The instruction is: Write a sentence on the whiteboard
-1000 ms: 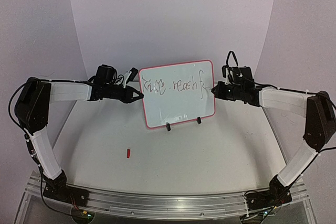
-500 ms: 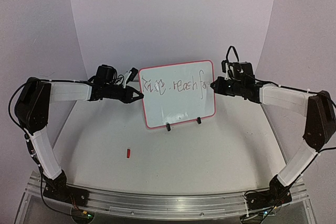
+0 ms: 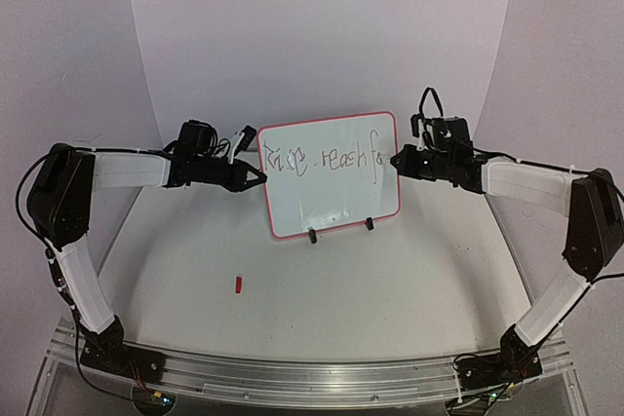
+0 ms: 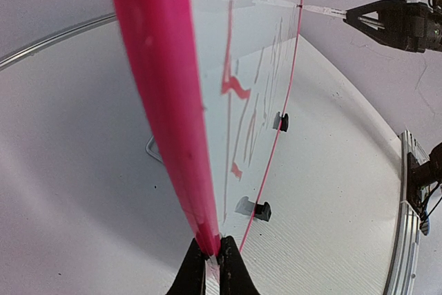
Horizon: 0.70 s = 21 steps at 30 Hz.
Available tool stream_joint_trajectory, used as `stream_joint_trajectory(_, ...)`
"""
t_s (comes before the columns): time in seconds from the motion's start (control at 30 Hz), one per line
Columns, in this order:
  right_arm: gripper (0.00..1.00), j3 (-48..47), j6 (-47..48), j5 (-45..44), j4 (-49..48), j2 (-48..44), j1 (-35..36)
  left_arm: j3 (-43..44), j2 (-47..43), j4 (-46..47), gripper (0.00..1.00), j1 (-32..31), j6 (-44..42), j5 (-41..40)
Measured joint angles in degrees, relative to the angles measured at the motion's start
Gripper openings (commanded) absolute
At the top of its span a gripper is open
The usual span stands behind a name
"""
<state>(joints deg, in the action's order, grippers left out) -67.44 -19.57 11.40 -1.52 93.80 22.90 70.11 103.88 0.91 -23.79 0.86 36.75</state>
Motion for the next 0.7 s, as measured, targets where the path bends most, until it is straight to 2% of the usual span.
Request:
stream_joint_trajectory(0.33, 0.0, 1.4, -0.2, 0.7, -0.3, -0.8, 0.0, 0.0, 0.0, 0.0, 0.0, 0.0, 0.0, 0.0)
stream_joint_trajectory(0.7, 0.0, 3.1, -0.2, -0.4, -2.2, -8.3, 0.0, 0.0, -0.2, -0.4, 0.0, 0.0, -0.1, 0.0)
